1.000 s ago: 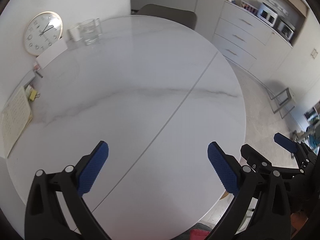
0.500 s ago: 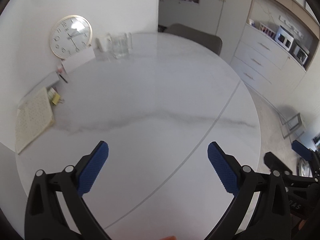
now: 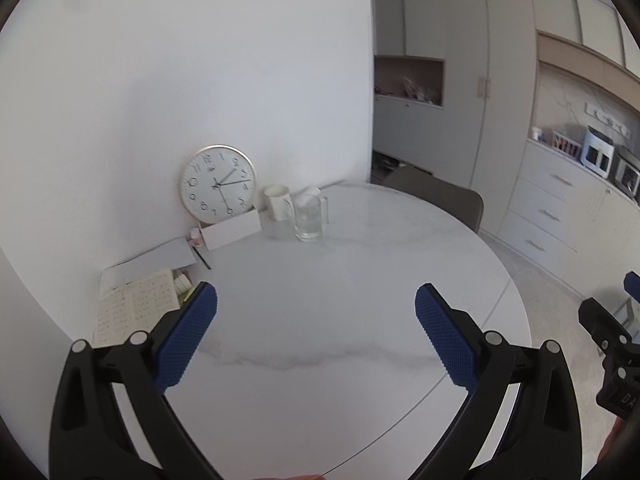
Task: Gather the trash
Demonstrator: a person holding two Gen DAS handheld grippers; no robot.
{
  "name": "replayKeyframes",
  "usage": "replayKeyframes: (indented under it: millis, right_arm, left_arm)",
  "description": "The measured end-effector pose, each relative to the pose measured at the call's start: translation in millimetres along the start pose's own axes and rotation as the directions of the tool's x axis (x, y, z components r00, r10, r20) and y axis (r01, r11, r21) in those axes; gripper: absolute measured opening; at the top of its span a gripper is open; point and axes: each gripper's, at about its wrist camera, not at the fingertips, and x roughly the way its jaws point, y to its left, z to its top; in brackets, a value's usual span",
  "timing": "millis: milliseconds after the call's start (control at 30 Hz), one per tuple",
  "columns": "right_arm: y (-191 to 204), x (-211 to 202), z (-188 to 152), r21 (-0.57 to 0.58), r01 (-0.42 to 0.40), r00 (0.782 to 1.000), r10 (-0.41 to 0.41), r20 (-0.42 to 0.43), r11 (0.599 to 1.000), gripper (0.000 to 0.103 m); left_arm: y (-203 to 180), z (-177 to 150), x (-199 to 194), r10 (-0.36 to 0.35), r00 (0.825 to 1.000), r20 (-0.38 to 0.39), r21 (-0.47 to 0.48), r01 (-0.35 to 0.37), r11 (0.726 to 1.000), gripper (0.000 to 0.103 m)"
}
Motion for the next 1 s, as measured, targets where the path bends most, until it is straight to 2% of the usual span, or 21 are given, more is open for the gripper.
replayKeyframes:
  millis: [133,233,500,1000]
  right_arm:
    - [2,0,4,0.022,-0.041,0.999,0.041,0.006,0.999,0.101]
    - [1,3,-1,0.024,-0.074,0.997,0.075,-0.013,0.997,0.101]
    - [1,9,-5,0.016,-0.08,0.996,0.081,-0.039,0.997,0.101]
    - [7,21,-8,0.02,-0.074,0.995,0.075,-0.064,0.997,0.101]
  left_arm:
    - [5,3,0,-0.003,1.0,-0.026,-0.059,0.002,0.998,0.095]
    - [5,-2,2,0.004,0.999,-0.049,-0.058,-0.007,0.998,0.095]
    - [2,-11,6,0.006,0.997,-0.083,-0.076,-0.012,0.997,0.095]
    - [2,-13,9,0.0,0.996,-0.085,-0.066,-0.006,0.998,0.095]
